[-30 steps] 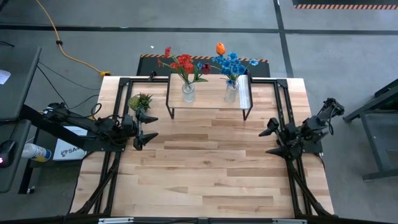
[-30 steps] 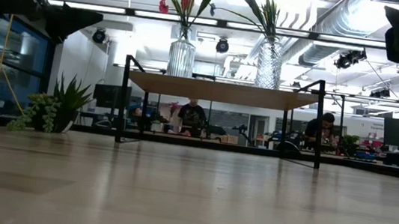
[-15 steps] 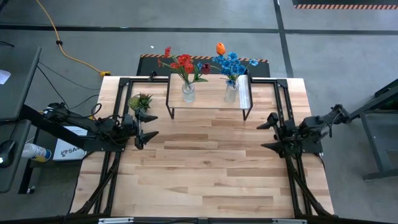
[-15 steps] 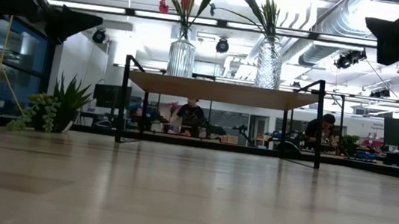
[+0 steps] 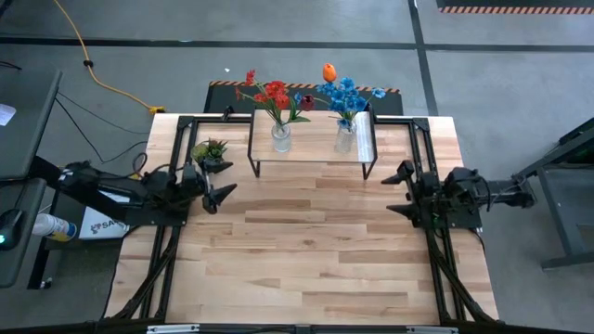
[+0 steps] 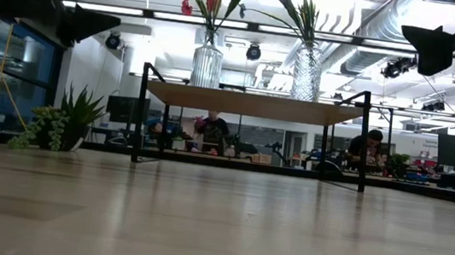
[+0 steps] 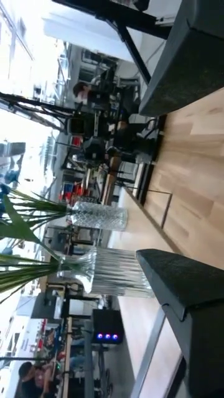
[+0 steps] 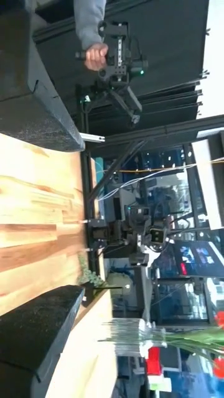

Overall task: Pick and place flowers into a vace then onto a shelf
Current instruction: Return to Home Position

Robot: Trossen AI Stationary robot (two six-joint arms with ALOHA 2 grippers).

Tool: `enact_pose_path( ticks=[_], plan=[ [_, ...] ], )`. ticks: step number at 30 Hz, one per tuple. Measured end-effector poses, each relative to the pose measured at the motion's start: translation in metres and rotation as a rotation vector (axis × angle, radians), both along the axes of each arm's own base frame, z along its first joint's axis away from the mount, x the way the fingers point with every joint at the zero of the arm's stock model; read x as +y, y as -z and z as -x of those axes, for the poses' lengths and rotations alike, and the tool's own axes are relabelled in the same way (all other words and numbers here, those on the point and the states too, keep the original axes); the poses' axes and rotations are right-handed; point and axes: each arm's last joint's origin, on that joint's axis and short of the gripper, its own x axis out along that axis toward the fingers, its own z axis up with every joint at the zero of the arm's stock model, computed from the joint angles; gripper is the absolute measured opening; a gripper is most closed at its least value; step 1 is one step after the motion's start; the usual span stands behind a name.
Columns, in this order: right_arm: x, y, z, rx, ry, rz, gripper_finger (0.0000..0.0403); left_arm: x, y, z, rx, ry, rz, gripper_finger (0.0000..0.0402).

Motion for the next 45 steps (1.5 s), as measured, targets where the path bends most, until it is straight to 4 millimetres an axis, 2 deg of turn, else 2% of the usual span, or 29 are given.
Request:
enact_pose_path(
  ticks=[8,15,19,25,38,45],
  plan=[
    [-0.004,-0.001,0.000,-0.009,-0.046,-0.021,0.0358,0.020,0.001,-0.002,-0.015,0.048,0.036,0.0399],
    [-0.006,-0.002,0.000,-0.012,-0.048,-0.025,0.0358,0.020,0.002,-0.002,0.000,0.196,0.022,0.0399],
    [-0.006,-0.003,0.000,-0.022,-0.048,-0.031,0.0358,0.017,0.003,-0.003,0.010,0.154,0.007,0.0399],
    [-0.006,-0.003,0.000,-0.022,-0.051,-0.033,0.0358,0.015,-0.007,-0.003,0.055,0.119,0.001,0.0399],
    [-0.005,-0.002,0.000,-0.020,-0.068,0.014,0.0358,0.016,-0.003,-0.004,0.100,0.103,0.009,0.0399],
    [-0.008,0.003,-0.001,0.028,0.037,0.048,0.0358,0.017,0.000,-0.003,0.133,0.037,0.015,0.0399]
  ],
)
